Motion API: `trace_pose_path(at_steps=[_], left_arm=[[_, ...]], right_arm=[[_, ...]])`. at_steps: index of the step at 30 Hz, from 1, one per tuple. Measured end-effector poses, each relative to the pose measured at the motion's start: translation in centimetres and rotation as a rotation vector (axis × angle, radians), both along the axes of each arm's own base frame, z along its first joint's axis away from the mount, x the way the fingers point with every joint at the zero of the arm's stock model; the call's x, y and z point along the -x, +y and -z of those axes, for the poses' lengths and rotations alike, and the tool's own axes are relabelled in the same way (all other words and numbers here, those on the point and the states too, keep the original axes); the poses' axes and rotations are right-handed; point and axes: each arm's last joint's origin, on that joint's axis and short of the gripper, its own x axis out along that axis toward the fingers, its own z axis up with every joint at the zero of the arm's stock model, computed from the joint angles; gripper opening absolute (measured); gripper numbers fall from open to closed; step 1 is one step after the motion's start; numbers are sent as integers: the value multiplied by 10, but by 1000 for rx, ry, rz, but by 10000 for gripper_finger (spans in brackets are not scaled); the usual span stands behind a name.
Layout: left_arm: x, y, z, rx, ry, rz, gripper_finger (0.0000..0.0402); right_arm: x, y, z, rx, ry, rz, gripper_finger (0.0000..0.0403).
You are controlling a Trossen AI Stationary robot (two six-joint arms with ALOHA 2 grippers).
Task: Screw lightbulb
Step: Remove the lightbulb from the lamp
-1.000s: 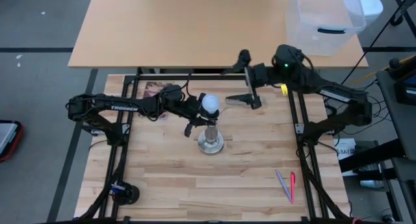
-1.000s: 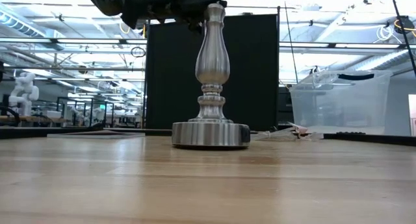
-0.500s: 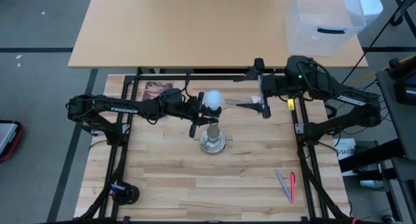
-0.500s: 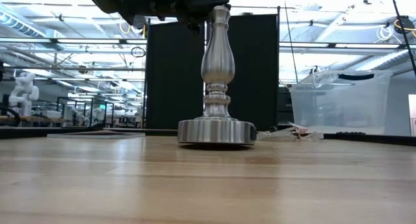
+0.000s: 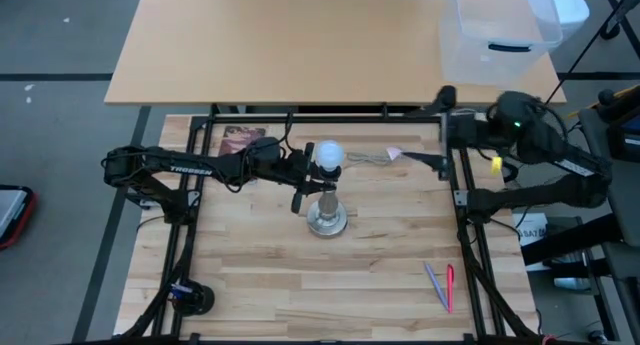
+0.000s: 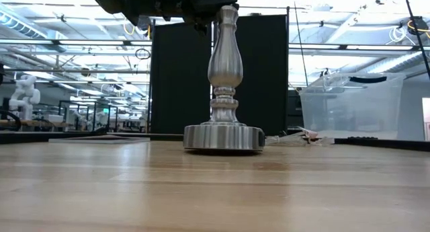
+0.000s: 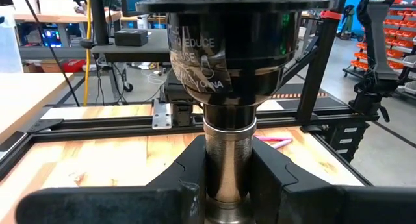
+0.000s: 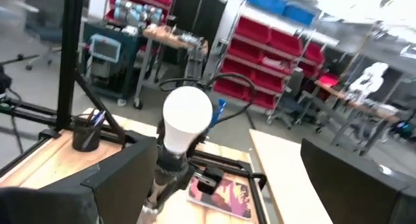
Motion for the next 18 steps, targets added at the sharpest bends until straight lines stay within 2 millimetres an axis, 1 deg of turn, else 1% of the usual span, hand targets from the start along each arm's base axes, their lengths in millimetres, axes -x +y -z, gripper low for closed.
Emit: trace_pose_path(at_steps=[2,4,6,8,10,14,16,18], left_arm=[[0,0,0,2,0,0,72],[0,0,0,8,2,-1,72],[0,0,0,10,2,-3,72],[0,0,0,10,1,-4,72],[0,0,0,11,2,-5,72],[0,0,0,15,2,-13,72],[0,0,0,17,3,-13,72],[0,0,0,18,3,-14,72]], right_arm=[[14,1,11,-4,-42,13,373],[23,2,23,-17,-104,22,373],[29,2,39,-36,-170,26,373],[30,1,56,-66,-228,34,373],[25,0,75,-105,-275,44,373],[7,-5,110,-144,-309,39,373],[-2,-8,121,-153,-309,53,373],[-10,-10,124,-171,-315,52,373]])
